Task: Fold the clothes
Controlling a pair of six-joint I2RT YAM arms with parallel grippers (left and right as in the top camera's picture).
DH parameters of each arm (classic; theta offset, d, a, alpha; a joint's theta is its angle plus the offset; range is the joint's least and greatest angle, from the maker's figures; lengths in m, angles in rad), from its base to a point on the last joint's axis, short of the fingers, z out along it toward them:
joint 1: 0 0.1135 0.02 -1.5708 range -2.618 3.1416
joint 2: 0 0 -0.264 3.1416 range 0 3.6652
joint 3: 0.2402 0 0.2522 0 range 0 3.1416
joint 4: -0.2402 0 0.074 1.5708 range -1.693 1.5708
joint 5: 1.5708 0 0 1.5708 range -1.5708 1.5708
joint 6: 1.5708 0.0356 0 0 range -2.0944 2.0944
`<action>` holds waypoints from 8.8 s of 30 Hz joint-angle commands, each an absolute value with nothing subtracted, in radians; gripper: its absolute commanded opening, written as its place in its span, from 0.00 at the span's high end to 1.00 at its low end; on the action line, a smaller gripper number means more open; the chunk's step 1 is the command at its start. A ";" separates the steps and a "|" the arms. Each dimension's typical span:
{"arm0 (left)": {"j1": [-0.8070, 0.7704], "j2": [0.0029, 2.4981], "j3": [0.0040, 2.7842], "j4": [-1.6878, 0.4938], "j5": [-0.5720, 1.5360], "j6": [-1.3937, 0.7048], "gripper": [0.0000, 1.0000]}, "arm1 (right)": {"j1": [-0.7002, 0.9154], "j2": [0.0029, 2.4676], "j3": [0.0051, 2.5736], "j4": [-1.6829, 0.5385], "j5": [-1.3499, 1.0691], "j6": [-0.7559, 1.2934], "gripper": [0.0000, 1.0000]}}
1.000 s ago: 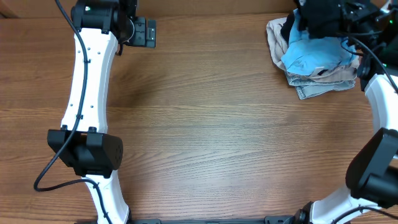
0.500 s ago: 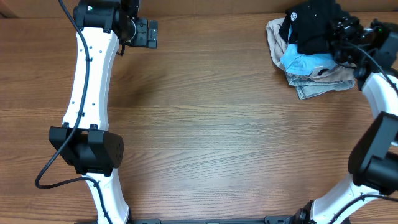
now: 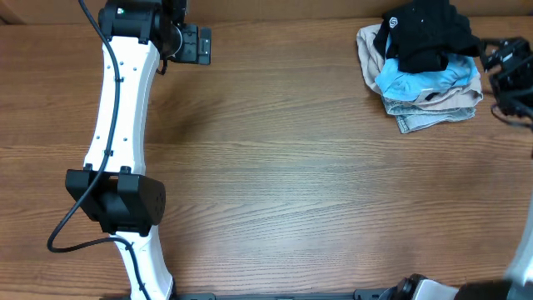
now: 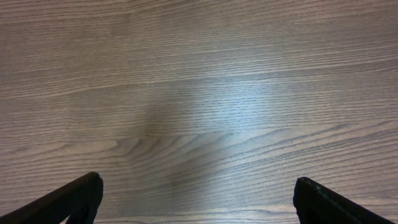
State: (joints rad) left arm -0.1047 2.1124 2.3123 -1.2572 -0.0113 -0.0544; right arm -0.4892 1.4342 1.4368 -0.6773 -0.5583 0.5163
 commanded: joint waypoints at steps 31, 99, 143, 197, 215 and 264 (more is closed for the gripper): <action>-0.112 2.121 2.325 -1.257 -0.010 -0.075 0.00 | -0.459 1.034 1.454 -1.472 -0.487 0.223 0.00; -0.112 2.121 2.325 -1.257 -0.010 -0.075 0.00 | 0.071 0.003 0.008 -0.077 -0.045 0.156 0.00; -0.129 1.681 1.719 -1.164 -0.046 -0.061 0.00 | 0.071 0.003 0.008 -0.078 -0.045 0.156 0.00; 0.046 0.003 0.005 -0.070 0.114 -0.083 0.00 | 0.071 0.003 0.008 -0.078 -0.045 0.156 0.00; 0.046 0.004 0.005 -0.067 0.115 -0.083 0.00 | 0.071 0.003 0.008 -0.078 -0.045 0.156 0.00; 0.046 0.004 0.005 -0.067 0.115 -0.083 0.00 | 0.071 0.003 0.008 -0.078 -0.045 0.156 0.00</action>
